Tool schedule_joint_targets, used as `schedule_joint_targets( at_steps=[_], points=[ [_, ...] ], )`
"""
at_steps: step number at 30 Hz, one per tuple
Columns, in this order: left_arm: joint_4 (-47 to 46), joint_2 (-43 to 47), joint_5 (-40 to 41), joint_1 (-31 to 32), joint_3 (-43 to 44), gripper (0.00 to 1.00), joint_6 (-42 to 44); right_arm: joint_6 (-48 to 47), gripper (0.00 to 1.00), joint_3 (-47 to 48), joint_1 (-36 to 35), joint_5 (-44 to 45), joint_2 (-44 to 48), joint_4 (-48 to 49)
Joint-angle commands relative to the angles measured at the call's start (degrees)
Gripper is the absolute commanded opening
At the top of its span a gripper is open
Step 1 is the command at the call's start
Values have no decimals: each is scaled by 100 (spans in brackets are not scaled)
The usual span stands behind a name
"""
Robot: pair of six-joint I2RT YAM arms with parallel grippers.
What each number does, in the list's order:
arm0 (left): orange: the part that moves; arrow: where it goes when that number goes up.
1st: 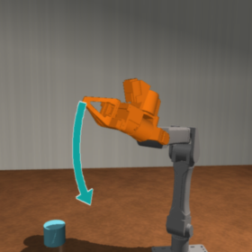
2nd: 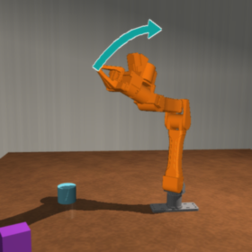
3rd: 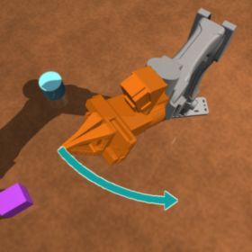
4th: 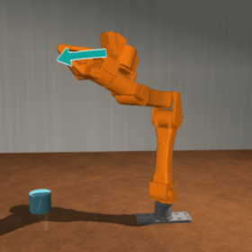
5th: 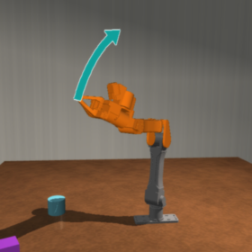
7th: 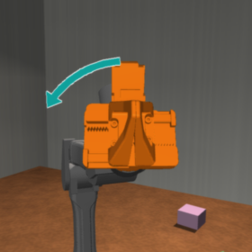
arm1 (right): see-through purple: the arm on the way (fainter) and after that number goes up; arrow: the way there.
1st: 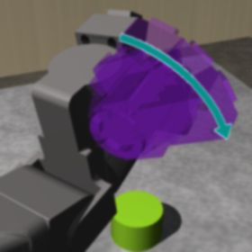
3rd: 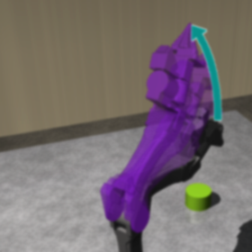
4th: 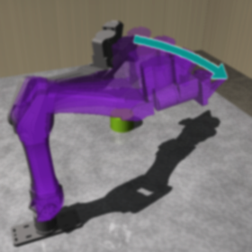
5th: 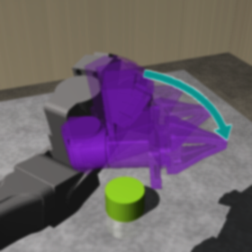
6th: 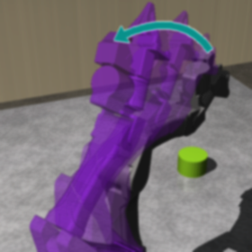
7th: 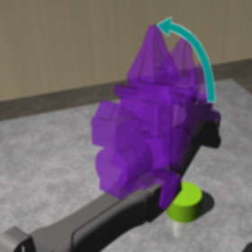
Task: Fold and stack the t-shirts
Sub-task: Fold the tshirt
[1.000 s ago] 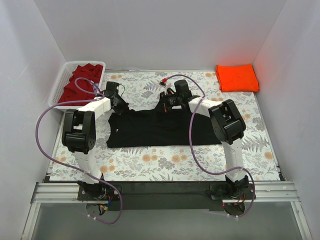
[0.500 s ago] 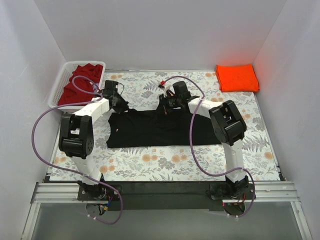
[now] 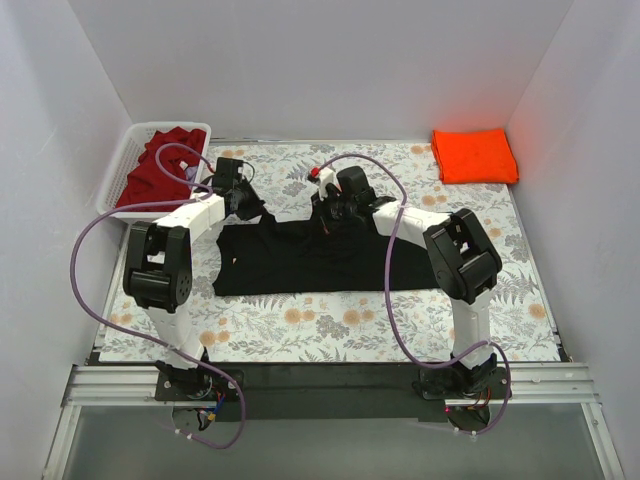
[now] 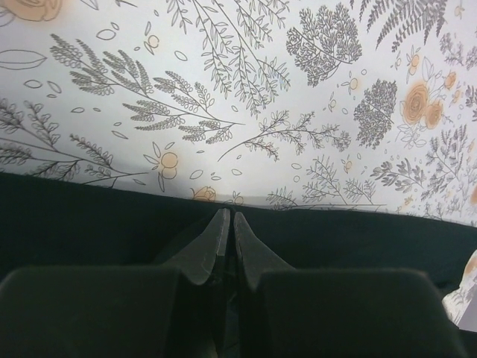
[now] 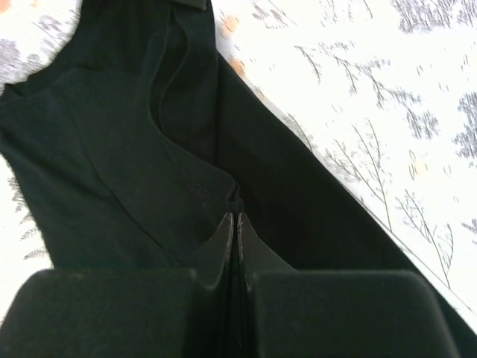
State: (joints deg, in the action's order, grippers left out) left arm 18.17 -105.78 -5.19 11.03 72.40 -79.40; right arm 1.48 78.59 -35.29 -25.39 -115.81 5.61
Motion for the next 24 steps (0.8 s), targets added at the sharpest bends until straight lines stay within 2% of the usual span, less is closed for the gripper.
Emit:
schedule_joint_targets(
  at_steps=[1, 10, 24],
  points=[
    [-156, -118, -70, 31, 239, 0, 240, -130, 1, -177, -4, 402, 304, 37],
    [-209, -136, 26, 49, 213, 0, 126, -130, 1, -467, -4, 860, 515, 133],
    [-253, 495, -70, 49, -410, 0, 3, -481, 1, -880, -267, 912, 858, 178]
  ],
)
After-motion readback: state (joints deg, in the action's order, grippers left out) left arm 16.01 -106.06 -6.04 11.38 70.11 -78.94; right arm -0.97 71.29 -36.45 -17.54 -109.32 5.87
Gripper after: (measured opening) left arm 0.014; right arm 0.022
